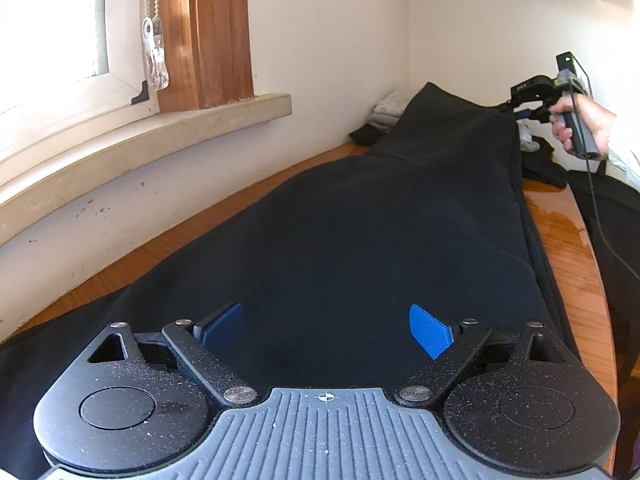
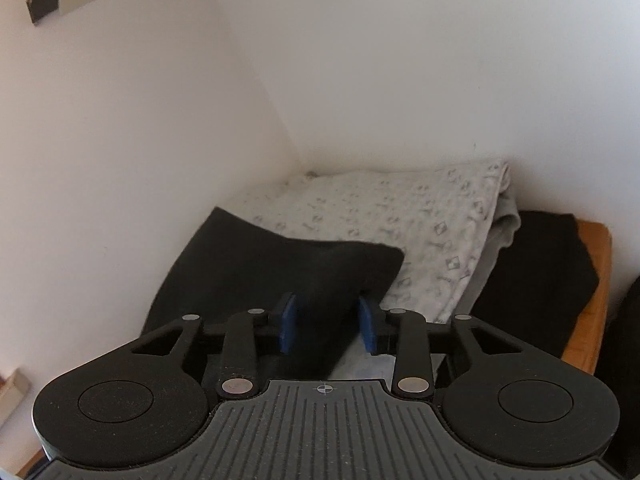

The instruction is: Fold clothes

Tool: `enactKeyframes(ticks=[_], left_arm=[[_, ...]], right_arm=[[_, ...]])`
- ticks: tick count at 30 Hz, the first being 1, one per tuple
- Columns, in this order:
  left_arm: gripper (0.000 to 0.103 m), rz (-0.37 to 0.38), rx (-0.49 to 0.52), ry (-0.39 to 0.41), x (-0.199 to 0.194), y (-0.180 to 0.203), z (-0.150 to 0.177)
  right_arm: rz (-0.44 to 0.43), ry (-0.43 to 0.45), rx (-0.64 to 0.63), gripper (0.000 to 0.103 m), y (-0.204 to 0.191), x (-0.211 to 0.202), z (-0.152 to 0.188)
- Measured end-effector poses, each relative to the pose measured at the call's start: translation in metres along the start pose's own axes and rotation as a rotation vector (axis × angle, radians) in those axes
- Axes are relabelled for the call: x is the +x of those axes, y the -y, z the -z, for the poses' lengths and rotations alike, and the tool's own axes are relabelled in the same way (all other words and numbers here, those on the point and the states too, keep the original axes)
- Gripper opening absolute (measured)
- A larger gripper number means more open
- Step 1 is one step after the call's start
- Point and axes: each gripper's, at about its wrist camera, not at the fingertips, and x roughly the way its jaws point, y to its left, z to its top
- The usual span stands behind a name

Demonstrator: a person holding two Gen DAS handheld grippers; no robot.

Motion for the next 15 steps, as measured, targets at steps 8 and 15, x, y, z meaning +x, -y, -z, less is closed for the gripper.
enactKeyframes(ticks=[8, 15], left_arm=[[0.092, 0.008, -0.009, 0.0, 0.0, -0.001, 0.0], [0.092, 0.005, -0.055, 0.019, -0.004, -0.007, 0.0]], right_arm=[[-0.029, 0.099, -0.097, 0.008, -0.027, -0.012, -0.008], [-0.287, 0.07, -0.203, 0.008, -0.097, -0.038, 0.01]])
